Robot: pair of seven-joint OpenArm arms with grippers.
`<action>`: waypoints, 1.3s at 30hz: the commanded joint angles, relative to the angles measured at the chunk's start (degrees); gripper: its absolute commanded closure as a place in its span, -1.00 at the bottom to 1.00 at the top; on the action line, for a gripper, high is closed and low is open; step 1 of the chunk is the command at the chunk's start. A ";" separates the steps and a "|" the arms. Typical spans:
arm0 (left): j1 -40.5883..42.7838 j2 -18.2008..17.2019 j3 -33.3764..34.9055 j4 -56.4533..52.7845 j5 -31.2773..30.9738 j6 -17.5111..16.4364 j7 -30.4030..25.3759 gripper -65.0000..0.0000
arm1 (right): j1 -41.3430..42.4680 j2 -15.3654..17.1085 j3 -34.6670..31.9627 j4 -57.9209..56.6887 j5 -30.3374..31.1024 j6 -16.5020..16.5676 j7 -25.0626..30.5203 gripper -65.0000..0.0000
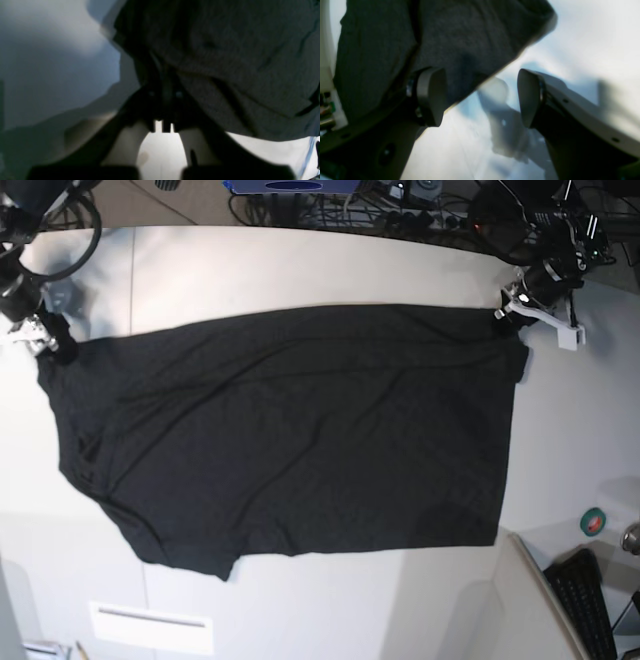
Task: Layout the t-shirt on the table in an organized manner, then fold the t-shirt properly
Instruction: 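Lift the held shirt edge with both grippers and pull it taut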
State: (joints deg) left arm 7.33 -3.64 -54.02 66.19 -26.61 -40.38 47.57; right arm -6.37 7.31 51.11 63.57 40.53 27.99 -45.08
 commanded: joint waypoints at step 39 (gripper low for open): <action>-9.75 -5.20 -0.53 25.72 1.51 5.88 18.93 1.00 | 6.59 -0.85 0.27 31.33 -8.67 -10.98 -24.59 1.00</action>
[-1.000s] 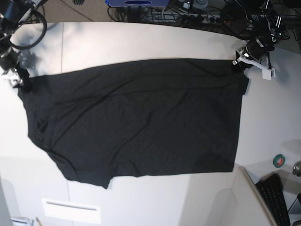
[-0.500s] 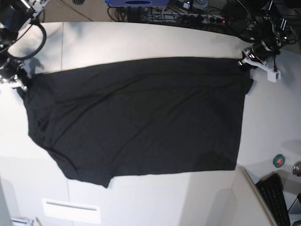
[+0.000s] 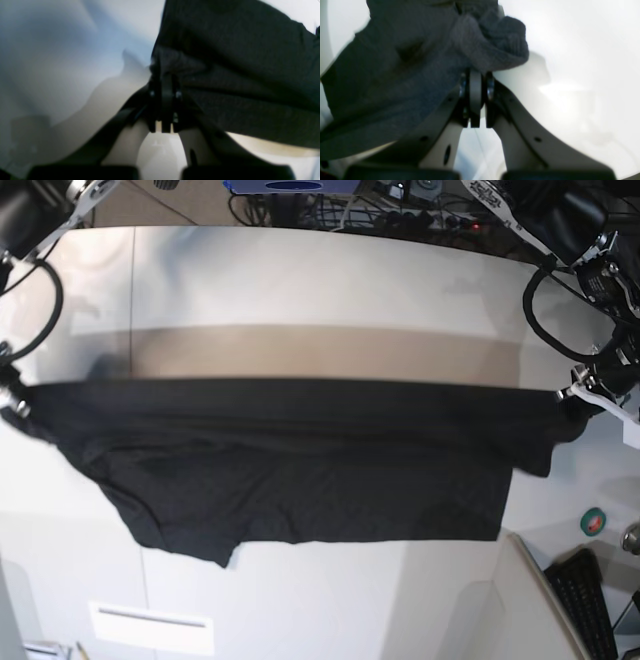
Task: Layout the t-shirt on the table in an organized manner, then fold the t-shirt properly
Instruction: 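Lift the held shirt edge with both grippers and pull it taut, then lower the stretched edge onto the table and release both grippers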
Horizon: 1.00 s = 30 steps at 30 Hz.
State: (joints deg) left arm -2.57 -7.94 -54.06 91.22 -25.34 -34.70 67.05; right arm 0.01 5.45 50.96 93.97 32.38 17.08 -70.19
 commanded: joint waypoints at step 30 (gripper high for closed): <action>16.68 -2.47 -0.84 -7.31 0.33 0.10 -10.74 1.00 | -19.22 -4.62 0.07 -9.01 -0.51 0.37 17.93 1.00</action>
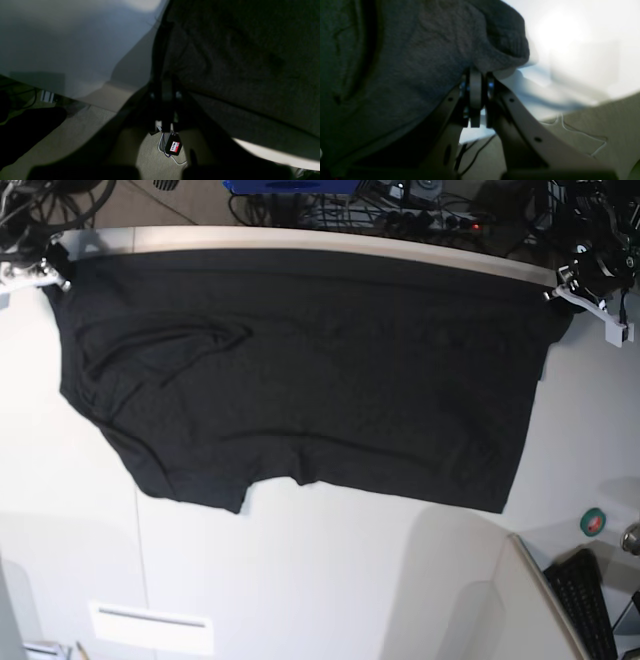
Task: Layout the t-shirt on the table in an organized manner, then fold the t-shirt properly
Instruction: 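Lower the stretched edge onto the table and release both grippers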
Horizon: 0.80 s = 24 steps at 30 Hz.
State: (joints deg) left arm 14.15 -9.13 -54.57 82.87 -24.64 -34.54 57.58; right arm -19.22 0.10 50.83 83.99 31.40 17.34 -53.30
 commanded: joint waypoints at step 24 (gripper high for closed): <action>0.22 -2.35 -3.32 1.22 -0.28 0.13 -5.41 -0.64 | -0.78 -1.55 8.03 10.48 0.91 0.11 -1.52 -0.02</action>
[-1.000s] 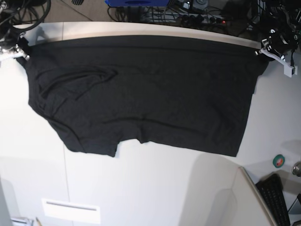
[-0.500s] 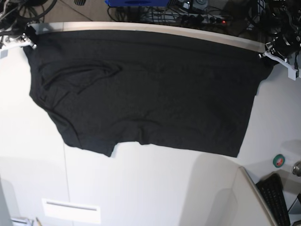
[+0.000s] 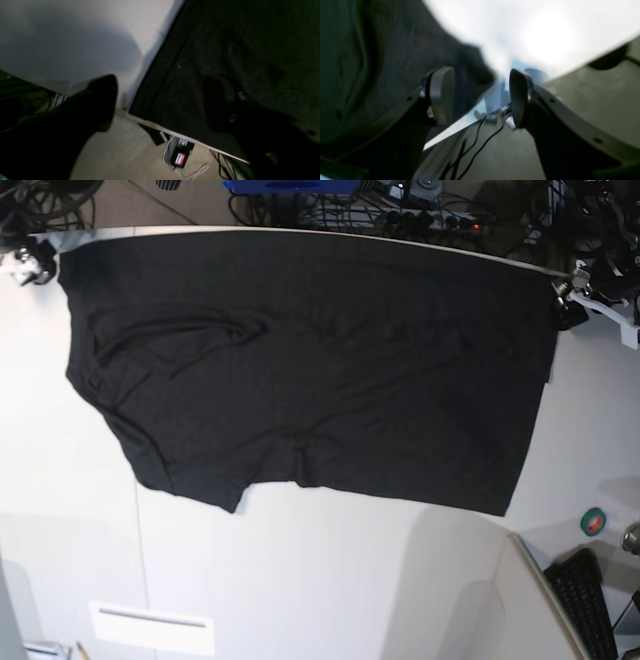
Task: Layout the t-shirt on the table in an organized manner, then fold the t-shirt properly
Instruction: 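Lower the stretched edge onto the table and release both grippers, then grasp the black shirt's hem corner with the right gripper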
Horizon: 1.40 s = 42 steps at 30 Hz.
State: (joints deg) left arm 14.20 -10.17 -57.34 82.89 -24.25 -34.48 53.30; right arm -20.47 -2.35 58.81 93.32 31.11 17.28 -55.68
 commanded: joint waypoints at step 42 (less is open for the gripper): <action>-2.90 -1.21 13.61 -3.11 -0.76 4.46 -8.59 1.00 | 35.55 6.97 -56.30 -34.20 -53.57 -0.27 28.56 0.06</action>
State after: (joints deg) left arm 11.62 -10.50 -43.46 78.78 -24.16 -29.93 45.87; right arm 13.67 4.25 2.28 58.15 -22.24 17.50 -28.08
